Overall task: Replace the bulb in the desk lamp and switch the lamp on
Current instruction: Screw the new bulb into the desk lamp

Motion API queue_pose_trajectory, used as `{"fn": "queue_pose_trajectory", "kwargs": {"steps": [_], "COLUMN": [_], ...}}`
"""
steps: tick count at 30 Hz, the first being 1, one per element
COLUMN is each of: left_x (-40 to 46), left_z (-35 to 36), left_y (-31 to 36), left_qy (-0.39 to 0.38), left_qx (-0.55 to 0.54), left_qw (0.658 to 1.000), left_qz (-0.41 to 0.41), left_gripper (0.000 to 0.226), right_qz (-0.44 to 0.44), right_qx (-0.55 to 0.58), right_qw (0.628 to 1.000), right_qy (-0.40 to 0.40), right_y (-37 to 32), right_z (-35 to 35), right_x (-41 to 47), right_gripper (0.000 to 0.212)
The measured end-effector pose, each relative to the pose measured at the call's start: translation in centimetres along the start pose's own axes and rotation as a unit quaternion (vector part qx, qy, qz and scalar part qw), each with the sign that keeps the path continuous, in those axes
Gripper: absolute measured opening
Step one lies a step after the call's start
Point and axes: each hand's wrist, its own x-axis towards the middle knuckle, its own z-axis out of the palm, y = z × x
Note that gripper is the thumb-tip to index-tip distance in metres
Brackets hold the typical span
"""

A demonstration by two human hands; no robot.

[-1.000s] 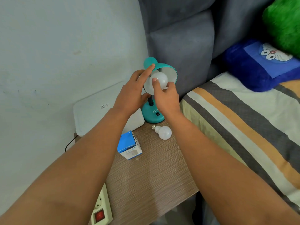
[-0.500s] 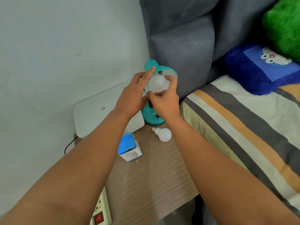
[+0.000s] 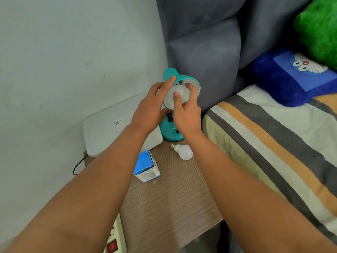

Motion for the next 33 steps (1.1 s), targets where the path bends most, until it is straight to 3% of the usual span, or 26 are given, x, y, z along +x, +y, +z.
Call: {"fn": "queue_pose_trajectory", "kwargs": {"steps": [2, 5, 12, 17, 24, 27, 33], "left_x": [-0.07, -0.10, -0.36, -0.06, -0.11, -0.03, -0.03], "left_z": [-0.01, -0.16, -0.10, -0.15, -0.02, -0.11, -0.23], "left_y": [0.07, 0.30, 0.08, -0.07, -0.03, -0.01, 0.16], "left_qy": [-0.001, 0.003, -0.001, 0.002, 0.004, 0.002, 0.004], "left_qx": [-0.004, -0.008, -0.012, -0.008, -0.007, -0.006, -0.010], "left_qw": [1.000, 1.000, 1.000, 1.000, 1.000, 1.000, 1.000], "left_qz": [-0.003, -0.008, -0.002, 0.002, 0.002, -0.002, 0.000], "left_gripper": [0.083, 0.082, 0.086, 0.086, 0.084, 0.084, 0.083], "right_qz": [0.001, -0.017, 0.058, 0.045, 0.061, 0.073, 0.051], "right_qx": [0.003, -0.028, 0.008, 0.047, -0.026, 0.018, 0.023], "right_qw": [1.000, 0.999, 0.998, 0.997, 0.998, 0.997, 0.998], "right_qy": [-0.015, -0.031, 0.005, 0.029, 0.007, 0.005, -0.004], "right_y": [-0.13, 0.10, -0.23, -0.46, -0.58, -0.33, -0.50], "right_z": [-0.15, -0.43, -0.68, -0.66, -0.50, -0.29, -0.29], "right_x": [-0.06, 0.07, 0.27, 0.58, 0.83, 0.81, 0.32], "right_gripper": [0.047, 0.064, 0.042, 0.061, 0.042, 0.035, 0.062]}}
